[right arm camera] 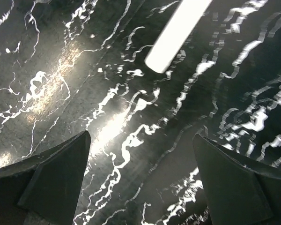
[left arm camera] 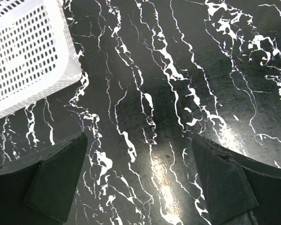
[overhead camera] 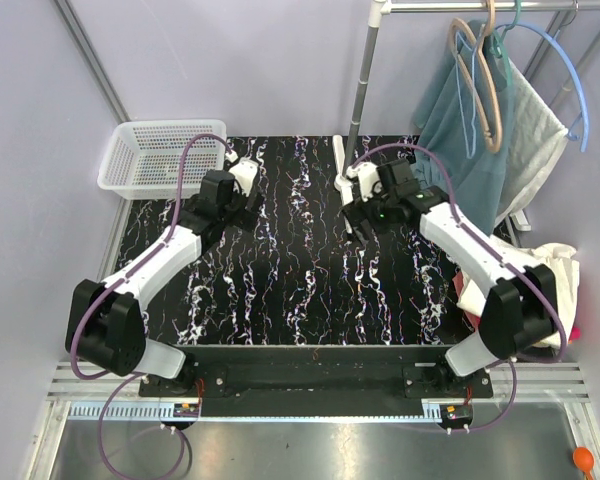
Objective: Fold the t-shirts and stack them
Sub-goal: Reset both grippers
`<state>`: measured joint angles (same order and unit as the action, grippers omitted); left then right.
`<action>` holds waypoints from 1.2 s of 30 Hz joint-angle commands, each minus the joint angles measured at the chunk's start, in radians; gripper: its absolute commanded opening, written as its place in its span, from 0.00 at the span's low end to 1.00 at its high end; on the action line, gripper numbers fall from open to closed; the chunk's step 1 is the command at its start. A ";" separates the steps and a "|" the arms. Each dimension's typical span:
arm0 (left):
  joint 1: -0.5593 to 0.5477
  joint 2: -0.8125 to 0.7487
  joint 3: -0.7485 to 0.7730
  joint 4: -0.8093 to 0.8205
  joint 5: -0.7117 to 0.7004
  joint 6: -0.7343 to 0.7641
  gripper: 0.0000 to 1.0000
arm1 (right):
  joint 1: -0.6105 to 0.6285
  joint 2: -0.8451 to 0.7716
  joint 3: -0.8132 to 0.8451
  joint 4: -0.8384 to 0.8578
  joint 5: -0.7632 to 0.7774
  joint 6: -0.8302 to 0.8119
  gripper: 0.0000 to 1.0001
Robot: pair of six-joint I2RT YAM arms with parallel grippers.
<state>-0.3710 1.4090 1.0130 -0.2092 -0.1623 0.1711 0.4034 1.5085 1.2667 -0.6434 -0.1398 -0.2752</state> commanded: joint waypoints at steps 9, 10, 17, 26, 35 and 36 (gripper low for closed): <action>0.006 -0.025 0.022 0.143 -0.060 -0.019 0.99 | 0.049 0.173 0.192 0.106 0.261 0.004 1.00; 0.006 -0.024 0.027 0.151 -0.062 -0.019 0.99 | 0.049 0.182 0.209 0.110 0.267 0.007 1.00; 0.006 -0.013 0.029 0.206 -0.080 -0.015 0.99 | 0.051 0.229 0.307 0.163 0.286 0.024 1.00; 0.006 -0.030 -0.033 0.300 -0.121 0.004 0.99 | 0.049 0.231 0.300 0.231 0.259 0.025 1.00; 0.006 -0.025 -0.030 0.303 -0.115 -0.002 0.99 | 0.049 0.237 0.293 0.238 0.270 0.021 1.00; 0.006 -0.025 -0.030 0.304 -0.114 0.001 0.99 | 0.051 0.237 0.293 0.238 0.269 0.021 1.00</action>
<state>-0.3691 1.4090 0.9844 0.0212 -0.2592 0.1677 0.4515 1.7462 1.5440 -0.4469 0.1154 -0.2638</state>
